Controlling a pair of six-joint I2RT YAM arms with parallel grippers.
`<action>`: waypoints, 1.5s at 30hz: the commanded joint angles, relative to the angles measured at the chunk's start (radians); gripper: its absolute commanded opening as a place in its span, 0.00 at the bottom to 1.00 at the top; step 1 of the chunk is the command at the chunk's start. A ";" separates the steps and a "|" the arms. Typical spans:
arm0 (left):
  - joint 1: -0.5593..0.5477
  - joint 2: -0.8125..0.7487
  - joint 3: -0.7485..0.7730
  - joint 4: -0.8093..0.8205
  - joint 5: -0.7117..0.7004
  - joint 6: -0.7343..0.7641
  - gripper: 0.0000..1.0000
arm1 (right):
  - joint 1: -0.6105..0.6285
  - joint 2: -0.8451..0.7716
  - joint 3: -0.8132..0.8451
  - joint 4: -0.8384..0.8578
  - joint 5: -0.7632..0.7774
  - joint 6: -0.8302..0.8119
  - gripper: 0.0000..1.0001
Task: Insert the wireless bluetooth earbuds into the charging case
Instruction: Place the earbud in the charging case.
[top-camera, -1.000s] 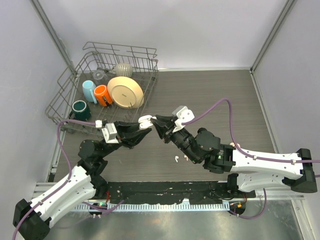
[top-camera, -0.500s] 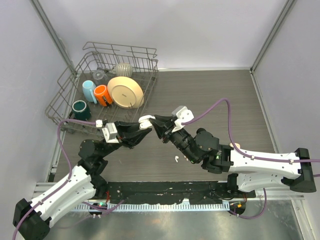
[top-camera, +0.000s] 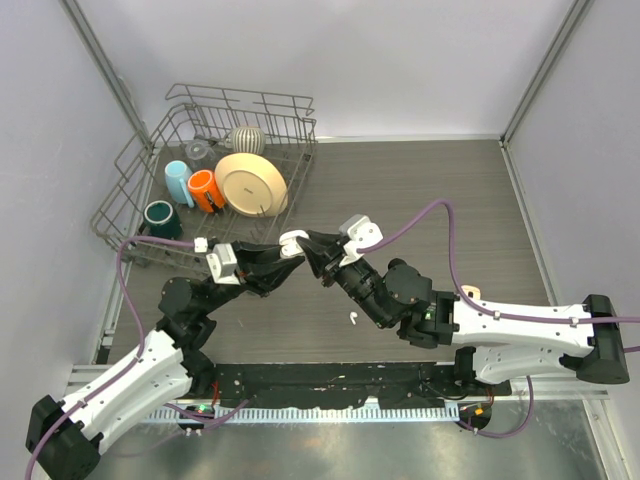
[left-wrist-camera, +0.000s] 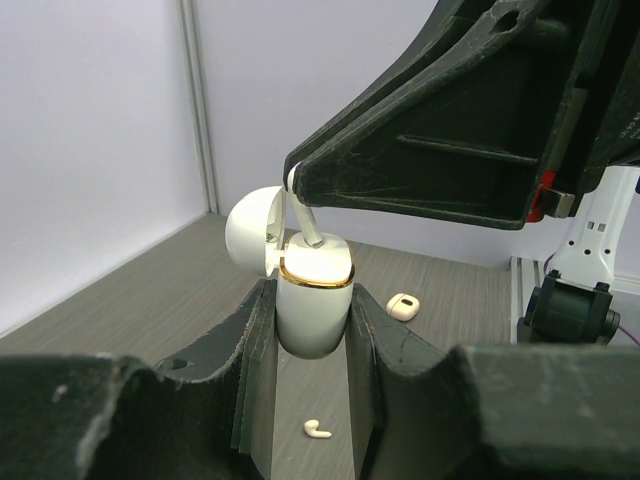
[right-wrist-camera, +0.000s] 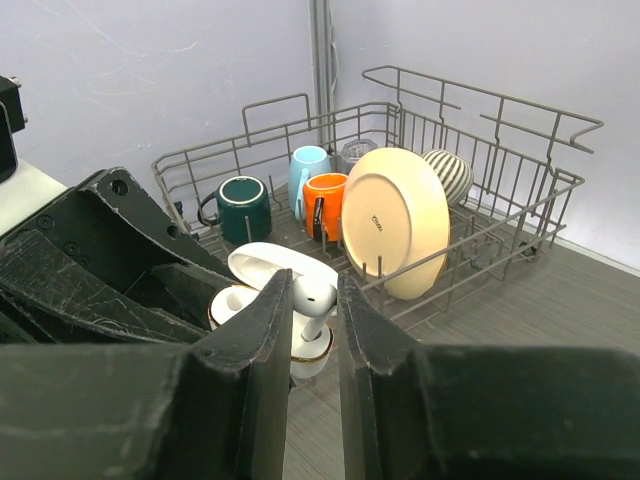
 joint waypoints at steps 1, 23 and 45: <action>0.000 -0.019 0.053 0.087 -0.053 -0.011 0.00 | 0.003 -0.008 -0.023 0.008 -0.007 -0.028 0.01; 0.000 -0.027 0.036 0.098 -0.153 -0.002 0.00 | 0.003 -0.033 -0.043 -0.088 -0.105 -0.080 0.01; -0.002 -0.016 0.034 0.100 -0.061 0.021 0.00 | 0.003 0.012 0.032 -0.154 -0.096 -0.097 0.01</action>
